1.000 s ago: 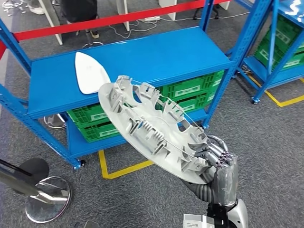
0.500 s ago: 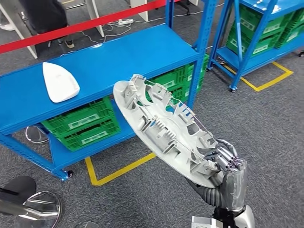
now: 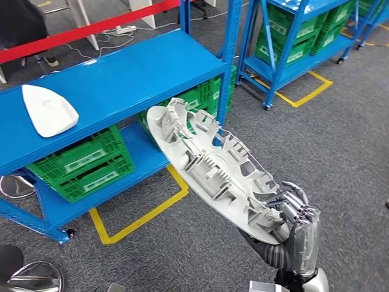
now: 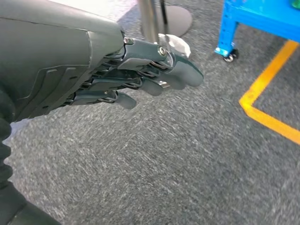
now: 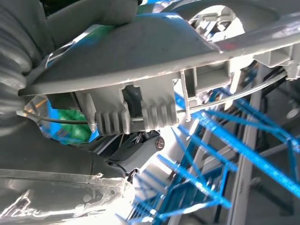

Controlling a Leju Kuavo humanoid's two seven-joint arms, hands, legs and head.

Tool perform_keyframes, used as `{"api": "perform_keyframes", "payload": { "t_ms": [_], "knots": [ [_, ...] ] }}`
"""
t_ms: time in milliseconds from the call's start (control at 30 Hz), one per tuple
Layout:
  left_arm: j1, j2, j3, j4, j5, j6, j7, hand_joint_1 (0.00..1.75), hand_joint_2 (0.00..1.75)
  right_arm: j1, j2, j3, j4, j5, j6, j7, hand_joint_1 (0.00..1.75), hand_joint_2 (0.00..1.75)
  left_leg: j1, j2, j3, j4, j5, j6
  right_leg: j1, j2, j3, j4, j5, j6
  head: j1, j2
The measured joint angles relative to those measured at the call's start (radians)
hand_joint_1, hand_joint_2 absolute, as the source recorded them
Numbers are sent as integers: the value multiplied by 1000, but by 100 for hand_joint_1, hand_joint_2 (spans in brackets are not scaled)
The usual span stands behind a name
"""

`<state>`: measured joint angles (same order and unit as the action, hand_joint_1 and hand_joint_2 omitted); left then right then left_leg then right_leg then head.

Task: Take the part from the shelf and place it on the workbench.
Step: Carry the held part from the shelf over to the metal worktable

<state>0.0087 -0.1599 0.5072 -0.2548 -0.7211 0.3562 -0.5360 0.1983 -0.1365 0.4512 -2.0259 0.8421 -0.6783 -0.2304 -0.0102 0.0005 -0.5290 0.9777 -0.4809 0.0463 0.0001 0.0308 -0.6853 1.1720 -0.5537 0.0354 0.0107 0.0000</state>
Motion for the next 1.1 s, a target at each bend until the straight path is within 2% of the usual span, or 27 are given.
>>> {"api": "perform_keyframes", "payload": {
  "t_ms": [33,67,100,133,167,233,267,333,367,433,500,533,567,600,633,667,733,767,800,867,933,1000,1033,1067,1100],
  "knots": [
    [2,0,1,0,0,0,0,0,175,2,1,-1,0,0,0,-1,175,175,-1,15,-2,1,0,0,-2,-11,-21,58,-27,4,1,0],
    [4,0,2,0,0,0,0,0,175,6,1,-4,0,-1,0,-1,175,175,-2,28,-3,2,0,0,-4,-18,-31,91,-37,8,1,0],
    [4,0,2,0,0,0,0,0,175,10,2,-6,0,-1,0,-1,175,175,-2,41,-4,3,0,0,-6,-24,-22,87,-29,12,1,0],
    [4,0,3,0,0,0,0,0,175,13,2,-10,0,-1,0,-1,175,175,-1,53,-5,5,-1,-2,-9,-31,5,47,-5,15,1,0],
    [3,-1,3,0,0,0,0,0,175,15,2,-14,0,-1,0,-1,175,175,-2,65,-5,8,-3,-4,-11,-48,46,-19,22,17,1,0],
    [3,-1,3,0,0,0,0,0,175,16,3,-20,-1,-1,0,-1,175,175,-7,84,-5,15,-8,-13,-9,-84,115,-134,54,13,1,0],
    [2,-1,3,0,0,0,0,0,175,17,4,-22,-2,-2,0,-1,175,175,-9,91,-5,18,-10,-17,-7,-93,130,-160,57,7,1,0],
    [1,0,3,0,0,0,0,0,175,21,6,-25,-4,-2,0,-1,175,175,-11,107,-5,22,-11,-24,-5,-77,129,-163,59,-7,1,0],
    [0,0,3,0,0,0,0,0,175,24,6,-27,-5,-2,0,-1,175,175,-9,105,-5,25,-14,-28,-6,-68,127,-164,61,-13,1,0],
    [-1,0,4,0,0,0,0,0,175,27,7,-29,-7,-2,0,-1,175,175,-3,71,-20,66,-50,-39,-9,-50,124,-167,68,-24,0,0],
    [1,0,4,0,0,0,0,0,175,27,8,-30,-8,-2,0,-1,175,175,3,25,-70,181,-119,-46,-8,-30,120,-167,72,-33,-2,0],
    [2,0,4,0,0,0,0,0,175,28,9,-30,-8,-1,0,-1,175,175,4,15,-99,247,-148,-46,-7,-19,117,-166,74,-35,-2,0],
    [4,0,4,0,0,0,0,0,175,29,10,-31,-8,-1,0,-1,175,175,4,11,-120,292,-159,-45,-6,-6,114,-166,76,-37,-2,0],
    [5,0,4,0,0,0,0,0,175,31,10,-32,-8,-1,0,-1,175,175,4,9,-127,304,-150,-42,-4,7,113,-166,77,-38,-2,0],
    [6,0,4,0,0,0,0,0,175,32,11,-33,-8,-2,0,-1,175,175,4,5,-115,277,-121,-38,-3,20,113,-166,78,-39,-2,0],
    [6,0,4,0,0,0,0,0,175,33,12,-34,-8,-2,0,-1,175,175,4,-6,-90,222,-82,-32,-2,33,113,-166,80,-38,-1,0],
    [6,1,4,0,-1,0,0,0,175,33,14,-37,-9,-3,0,-1,175,175,4,-51,-35,100,-23,-21,0,56,110,-164,83,-34,-1,0],
    [5,2,4,0,-1,0,0,0,175,34,15,-39,-10,-4,0,-1,175,175,4,-67,-18,60,-13,-18,-1,66,106,-163,85,-30,-1,0],
    [5,2,4,0,-1,0,0,0,175,35,16,-42,-11,-5,0,-2,175,175,4,-74,-12,41,-13,-17,-2,76,100,-163,89,-25,-1,0],
    [3,2,5,0,-1,0,0,0,175,40,16,-48,-14,-6,0,-2,175,175,5,-57,-9,26,-13,-14,-4,89,89,-163,94,-14,-1,0],
    [3,0,5,0,-1,0,-1,0,175,43,16,-53,-17,-6,0,-2,175,175,8,-34,-8,15,-4,-8,-2,54,67,-131,70,-5,3,0],
    [5,-1,5,0,-1,0,-1,0,175,43,16,-55,-17,-7,0,-4,175,175,8,-8,-9,11,-1,-4,-1,0,17,-23,6,2,7,0],
    [7,-1,6,0,-1,0,-1,0,175,44,16,-56,-17,-8,0,-5,175,175,6,5,-10,11,-1,-4,-3,-12,-11,43,-24,6,9,0],
    [8,-1,7,0,-1,0,-1,0,175,45,16,-57,-17,-10,0,-5,175,175,6,19,-11,11,-1,-4,-5,-19,-31,93,-41,10,8,0],
    [8,-1,8,0,-1,0,-1,0,175,47,16,-59,-17,-11,0,-6,175,175,6,32,-12,12,-1,-4,-7,-22,-35,111,-41,14,8,0]
  ]
}}
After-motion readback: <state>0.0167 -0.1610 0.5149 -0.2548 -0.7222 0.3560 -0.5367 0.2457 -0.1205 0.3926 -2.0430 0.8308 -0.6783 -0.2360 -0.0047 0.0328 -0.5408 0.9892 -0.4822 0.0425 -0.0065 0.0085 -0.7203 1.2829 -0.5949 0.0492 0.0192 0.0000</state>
